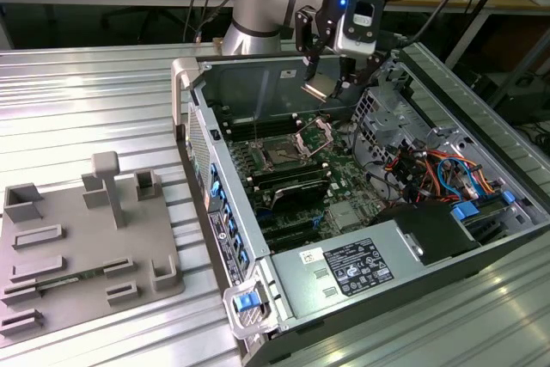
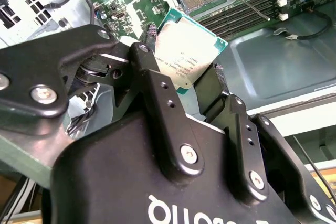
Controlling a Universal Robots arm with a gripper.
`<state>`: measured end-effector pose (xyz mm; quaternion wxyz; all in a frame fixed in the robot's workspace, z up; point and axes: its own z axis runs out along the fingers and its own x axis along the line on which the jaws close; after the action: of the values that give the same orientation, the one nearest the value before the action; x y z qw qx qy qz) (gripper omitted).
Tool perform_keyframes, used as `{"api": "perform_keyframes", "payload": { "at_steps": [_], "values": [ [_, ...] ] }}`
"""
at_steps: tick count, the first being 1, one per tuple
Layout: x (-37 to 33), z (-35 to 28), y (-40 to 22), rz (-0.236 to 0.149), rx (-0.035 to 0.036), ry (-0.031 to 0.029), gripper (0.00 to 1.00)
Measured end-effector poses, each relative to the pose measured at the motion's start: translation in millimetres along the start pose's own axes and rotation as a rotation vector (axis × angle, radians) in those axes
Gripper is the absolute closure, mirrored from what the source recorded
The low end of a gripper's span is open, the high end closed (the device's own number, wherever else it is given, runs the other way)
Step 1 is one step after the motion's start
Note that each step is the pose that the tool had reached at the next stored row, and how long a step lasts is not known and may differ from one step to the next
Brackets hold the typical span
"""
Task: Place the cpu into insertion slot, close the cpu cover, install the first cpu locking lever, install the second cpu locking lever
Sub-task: 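Place the cpu into insertion slot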
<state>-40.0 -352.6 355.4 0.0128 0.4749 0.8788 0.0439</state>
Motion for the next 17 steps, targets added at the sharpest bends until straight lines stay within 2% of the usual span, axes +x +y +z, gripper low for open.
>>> {"api": "perform_keyframes", "payload": {
  "at_steps": [17],
  "values": [
    [1.4,1.1,-2.3,0.079,-0.0015,-0.0070,0.45]
  ]
}}
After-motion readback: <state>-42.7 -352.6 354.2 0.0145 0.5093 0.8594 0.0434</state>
